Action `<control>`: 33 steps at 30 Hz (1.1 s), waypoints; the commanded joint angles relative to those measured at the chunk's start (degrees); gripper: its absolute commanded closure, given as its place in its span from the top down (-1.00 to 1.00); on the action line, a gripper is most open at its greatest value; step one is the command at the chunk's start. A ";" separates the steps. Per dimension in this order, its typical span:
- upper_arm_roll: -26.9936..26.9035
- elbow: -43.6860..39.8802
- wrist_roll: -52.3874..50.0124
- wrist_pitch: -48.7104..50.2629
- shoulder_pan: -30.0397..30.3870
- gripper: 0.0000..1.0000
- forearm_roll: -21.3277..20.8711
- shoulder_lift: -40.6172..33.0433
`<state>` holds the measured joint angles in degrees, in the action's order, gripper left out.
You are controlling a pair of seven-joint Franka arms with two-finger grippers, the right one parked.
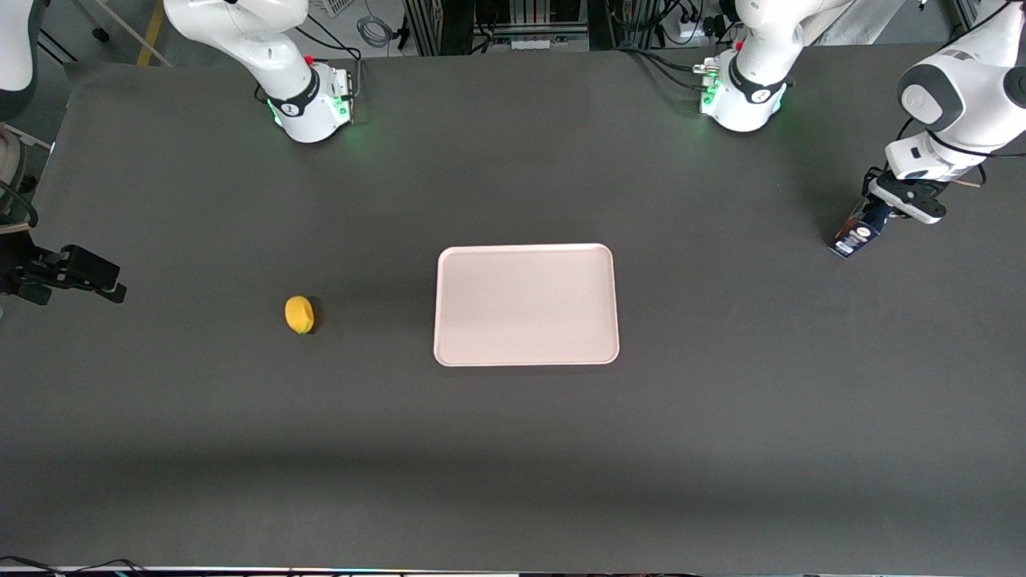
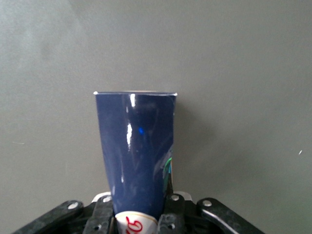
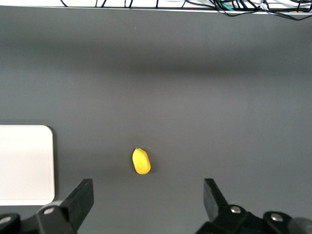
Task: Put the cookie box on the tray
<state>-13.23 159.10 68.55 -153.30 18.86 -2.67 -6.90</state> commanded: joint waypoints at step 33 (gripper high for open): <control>39.06 -30.94 -68.97 33.94 -9.46 -0.36 13.92 -5.49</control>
<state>21.97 133.21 9.55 -123.64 10.60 10.15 -13.02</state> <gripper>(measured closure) 0.678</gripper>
